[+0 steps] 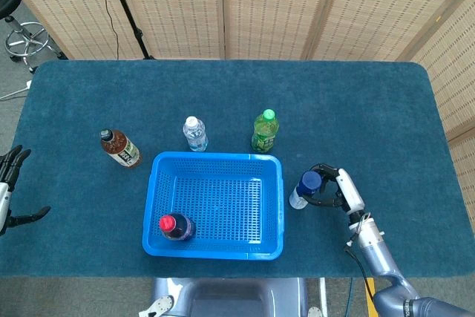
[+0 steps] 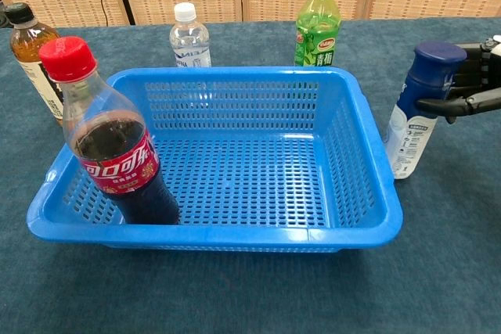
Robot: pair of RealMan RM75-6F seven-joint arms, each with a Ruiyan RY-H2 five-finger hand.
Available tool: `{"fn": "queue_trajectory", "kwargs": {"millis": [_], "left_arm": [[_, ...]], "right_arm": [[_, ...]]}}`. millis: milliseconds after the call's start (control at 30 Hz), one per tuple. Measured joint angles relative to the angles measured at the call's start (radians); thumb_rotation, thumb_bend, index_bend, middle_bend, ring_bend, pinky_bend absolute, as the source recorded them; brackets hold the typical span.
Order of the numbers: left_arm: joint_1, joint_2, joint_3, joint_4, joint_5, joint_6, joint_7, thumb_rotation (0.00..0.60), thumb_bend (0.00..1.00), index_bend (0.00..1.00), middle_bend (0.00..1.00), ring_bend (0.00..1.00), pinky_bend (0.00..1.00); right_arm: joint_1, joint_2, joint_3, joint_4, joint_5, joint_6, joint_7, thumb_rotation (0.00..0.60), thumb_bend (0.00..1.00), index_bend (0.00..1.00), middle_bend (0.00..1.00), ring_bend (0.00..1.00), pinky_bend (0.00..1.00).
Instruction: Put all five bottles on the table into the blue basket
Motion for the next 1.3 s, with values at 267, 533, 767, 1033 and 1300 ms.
{"fn": "queue_trajectory", "kwargs": {"millis": [267, 533, 767, 1033, 1300], "left_arm": [[0.007, 0.006, -0.01, 0.006, -0.002, -0.006, -0.025, 0.6, 0.04, 0.0, 0.0, 0.0, 0.0], [0.013, 0.014, -0.009, 0.005, 0.02, -0.011, -0.043, 0.6, 0.04, 0.0, 0.0, 0.0, 0.0], [0.018, 0.019, -0.011, 0.004, 0.024, -0.016, -0.06, 0.6, 0.04, 0.0, 0.0, 0.0, 0.0], [0.02, 0.021, -0.016, 0.007, 0.022, -0.026, -0.067, 0.6, 0.04, 0.0, 0.0, 0.0, 0.0], [0.019, 0.022, -0.018, 0.005, 0.024, -0.035, -0.071, 0.6, 0.04, 0.0, 0.0, 0.0, 0.0]], "right_arm": [[-0.01, 0.102, 0.032, -0.107, -0.044, 0.101, 0.0, 0.6, 0.47, 0.59, 0.61, 0.56, 0.65], [-0.01, 0.189, 0.113, -0.26, -0.082, 0.216, 0.001, 0.6, 0.47, 0.59, 0.61, 0.56, 0.65], [0.037, 0.229, 0.098, -0.378, -0.133, 0.161, -0.018, 0.6, 0.47, 0.59, 0.61, 0.56, 0.65], [0.104, 0.199, 0.0, -0.382, -0.219, 0.052, -0.015, 0.6, 0.47, 0.59, 0.61, 0.57, 0.65], [0.139, 0.129, -0.051, -0.363, -0.251, 0.015, -0.083, 0.6, 0.47, 0.59, 0.61, 0.57, 0.65]]}}
